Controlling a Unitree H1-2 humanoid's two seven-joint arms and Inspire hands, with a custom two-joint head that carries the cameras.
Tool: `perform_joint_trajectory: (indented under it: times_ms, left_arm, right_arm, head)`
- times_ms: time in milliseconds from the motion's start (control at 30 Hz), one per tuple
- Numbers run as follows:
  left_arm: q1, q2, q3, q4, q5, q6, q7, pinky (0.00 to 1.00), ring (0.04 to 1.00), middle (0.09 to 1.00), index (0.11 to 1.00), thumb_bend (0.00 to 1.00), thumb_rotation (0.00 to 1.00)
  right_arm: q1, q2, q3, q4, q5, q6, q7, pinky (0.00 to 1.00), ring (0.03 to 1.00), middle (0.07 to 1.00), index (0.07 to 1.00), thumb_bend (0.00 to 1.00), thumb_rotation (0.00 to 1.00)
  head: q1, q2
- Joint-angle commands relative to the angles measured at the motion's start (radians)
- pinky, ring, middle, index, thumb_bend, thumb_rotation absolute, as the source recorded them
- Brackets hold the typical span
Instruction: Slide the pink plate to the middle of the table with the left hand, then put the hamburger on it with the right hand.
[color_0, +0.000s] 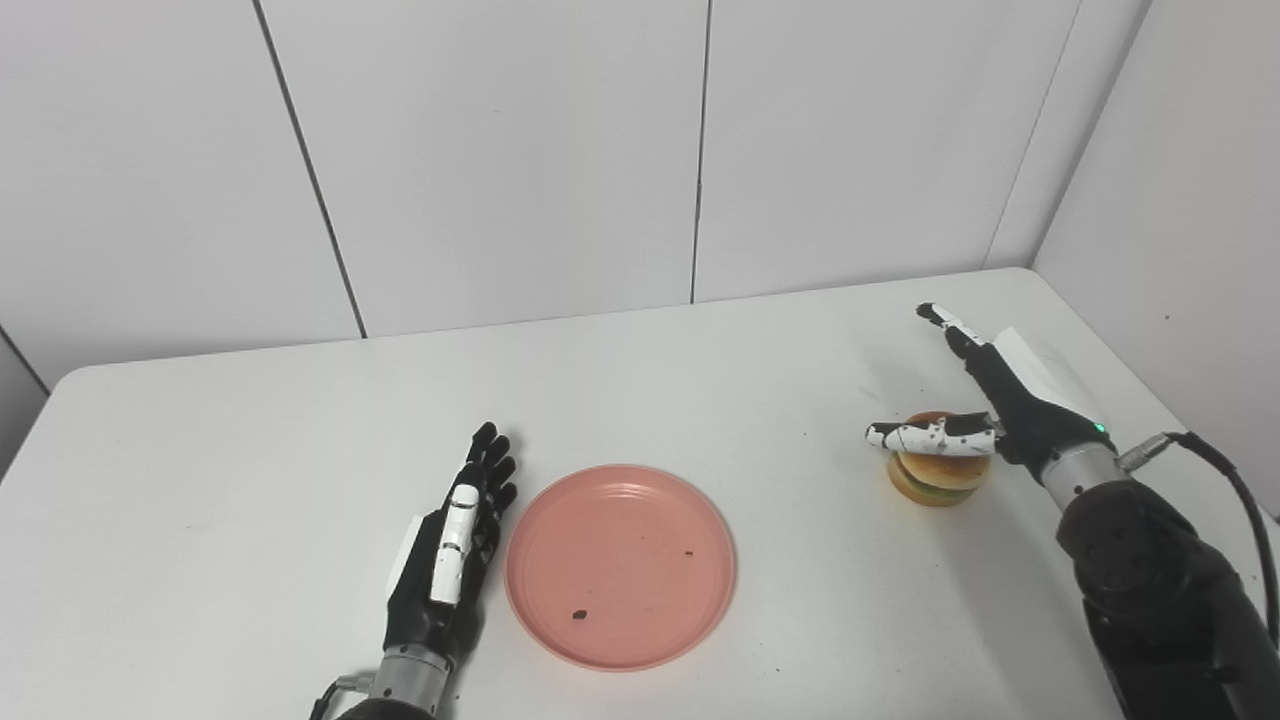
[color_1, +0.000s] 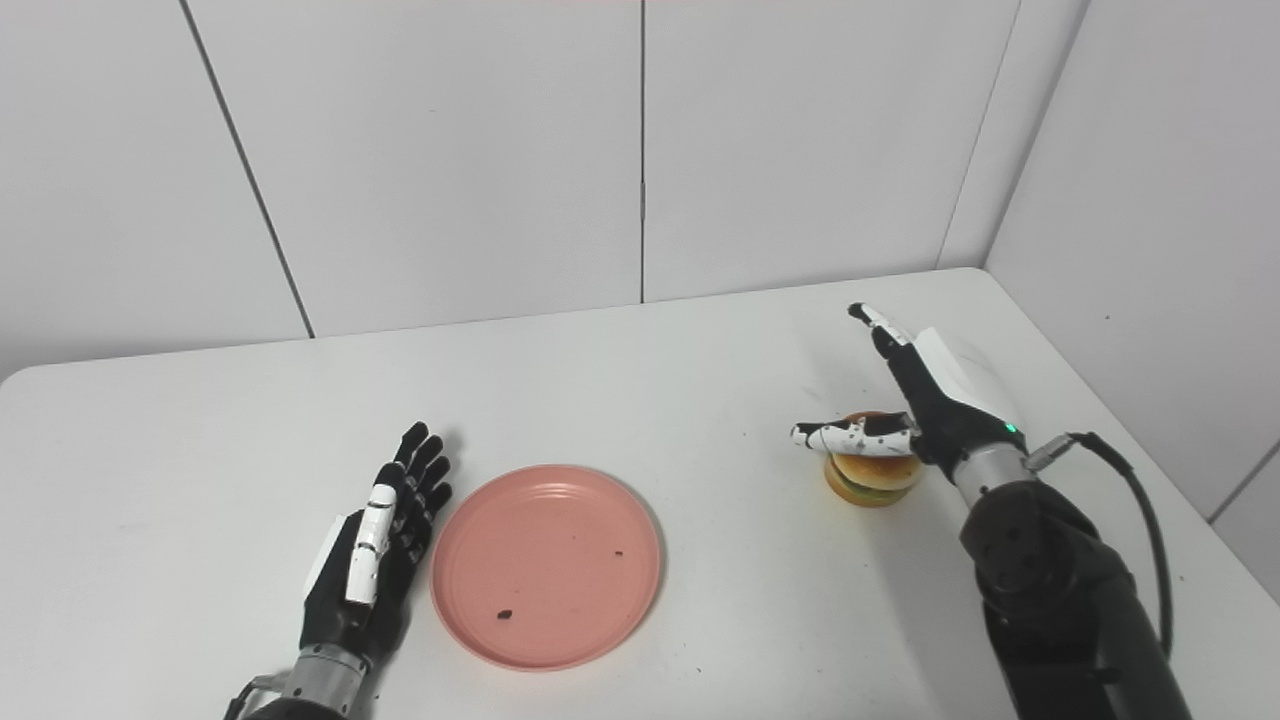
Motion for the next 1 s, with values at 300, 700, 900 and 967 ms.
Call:
perform_joint_trajectory:
  times_ms: [300,700,900,967]
  left_arm:
    - [0.078,0.045,0.015,0.053,-0.019,0.001,-0.023,1.0,1.0,1.0,1.0,0.49,1.0]
    - [0.084,0.045,0.015,0.035,-0.028,0.02,-0.023,1.0,1.0,1.0,1.0,0.49,1.0]
    - [0.087,0.046,0.012,0.021,-0.016,0.033,-0.021,1.0,1.0,1.0,1.0,0.49,1.0]
    - [0.087,0.045,0.012,0.018,-0.02,0.034,-0.022,1.0,1.0,1.0,1.0,0.48,1.0]
  right_arm:
    - [-0.059,0.047,-0.085,0.013,-0.161,0.003,0.141,0.82,0.913,0.939,0.937,0.95,0.32]
    - [-0.07,0.03,-0.046,0.113,-0.243,0.003,0.152,0.71,0.857,0.914,0.931,0.96,0.35]
    - [-0.071,0.026,-0.024,0.173,-0.24,0.002,0.092,0.61,0.773,0.84,0.911,0.95,0.34]
    - [-0.075,0.032,-0.032,0.187,-0.225,0.003,0.091,0.6,0.761,0.831,0.916,0.93,0.3]
  head:
    - [-0.01,0.008]
    - [-0.01,0.014]
    - [-0.009,0.015]
    - [-0.01,0.017]
